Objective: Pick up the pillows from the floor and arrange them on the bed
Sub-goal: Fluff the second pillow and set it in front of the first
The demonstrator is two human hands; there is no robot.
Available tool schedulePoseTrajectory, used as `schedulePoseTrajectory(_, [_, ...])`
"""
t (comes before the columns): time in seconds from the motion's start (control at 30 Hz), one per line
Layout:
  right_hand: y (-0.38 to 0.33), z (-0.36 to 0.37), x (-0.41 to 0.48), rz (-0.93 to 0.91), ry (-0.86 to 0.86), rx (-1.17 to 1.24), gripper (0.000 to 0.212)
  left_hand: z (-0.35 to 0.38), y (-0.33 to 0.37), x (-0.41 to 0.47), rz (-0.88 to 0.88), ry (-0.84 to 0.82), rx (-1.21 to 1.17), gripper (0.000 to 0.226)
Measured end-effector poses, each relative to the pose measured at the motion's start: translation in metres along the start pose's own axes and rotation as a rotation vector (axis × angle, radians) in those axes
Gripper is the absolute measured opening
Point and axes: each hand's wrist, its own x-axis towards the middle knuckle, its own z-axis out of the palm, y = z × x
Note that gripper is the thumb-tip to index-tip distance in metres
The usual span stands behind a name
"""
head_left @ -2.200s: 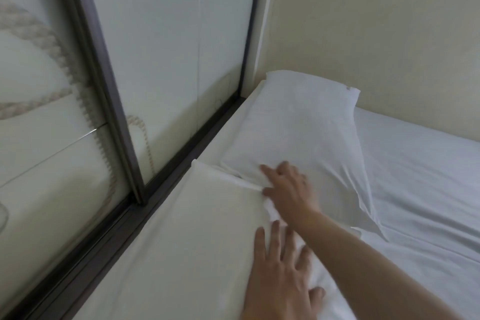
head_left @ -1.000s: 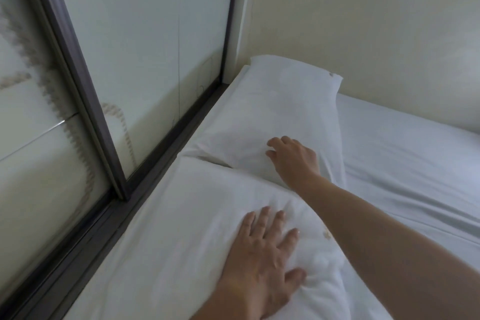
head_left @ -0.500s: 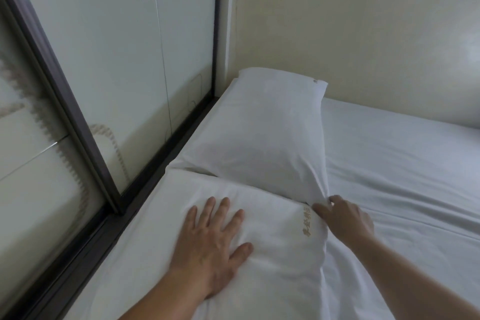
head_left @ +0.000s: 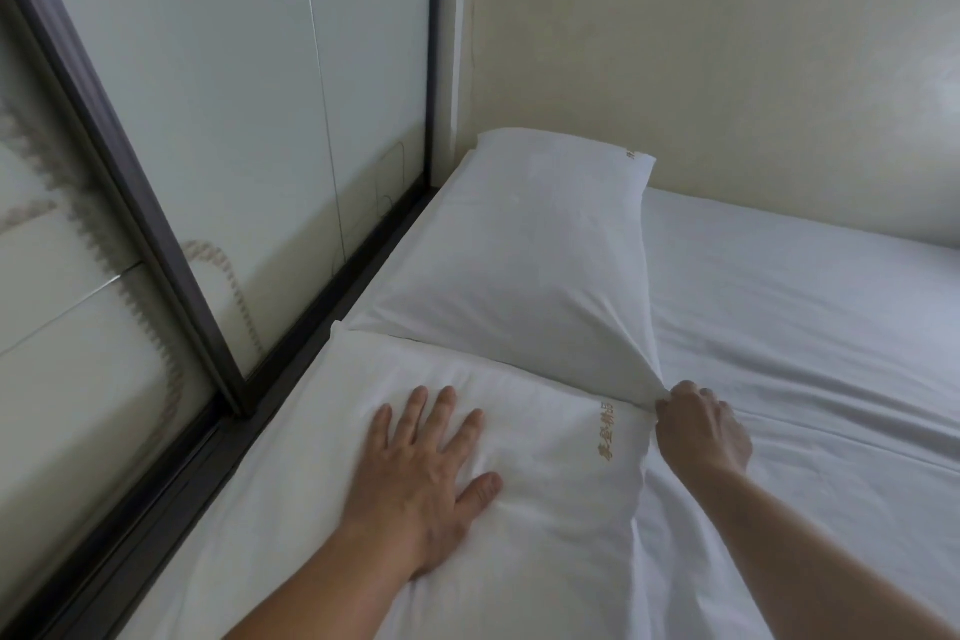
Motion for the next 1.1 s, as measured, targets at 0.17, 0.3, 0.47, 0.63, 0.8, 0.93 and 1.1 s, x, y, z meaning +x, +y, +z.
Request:
schedulePoseTrajectory(0.17, [-0.018, -0.006, -0.052, -0.139, 0.105, 0.158, 0.050, 0.000, 0.005, -0.009, -0.029, 0.006, -0.017, 0.074])
schedulePoseTrajectory(0.3, [-0.027, -0.005, -0.138, -0.253, -0.004, 0.296, 0.050, -0.008, 0.009, -0.032, -0.078, -0.045, -0.059, 0.068])
schedulePoseTrajectory(0.47, [-0.004, -0.010, -0.262, -0.153, -0.285, 0.449, 0.062, -0.012, 0.006, -0.093, -0.182, -0.127, -0.042, 0.066])
schedulePoseTrajectory(0.63, [0.023, -0.027, -0.330, 0.073, -0.503, 0.538, 0.095, -0.008, -0.009, -0.165, -0.450, -0.183, -0.121, 0.077])
schedulePoseTrajectory(0.8, [0.049, -0.030, -0.368, 0.369, -0.604, 0.776, 0.106, -0.003, -0.035, -0.234, -0.694, -0.193, -0.231, 0.113])
schedulePoseTrajectory(0.93, [0.058, -0.034, -0.393, 0.397, -0.598, 1.002, 0.086, -0.011, -0.038, -0.281, -0.813, -0.242, -0.443, 0.129])
schedulePoseTrajectory(1.1, [0.058, -0.040, -0.406, 0.418, -0.493, 0.999, 0.088, -0.024, -0.024, -0.293, -0.775, -0.189, -0.502, 0.128])
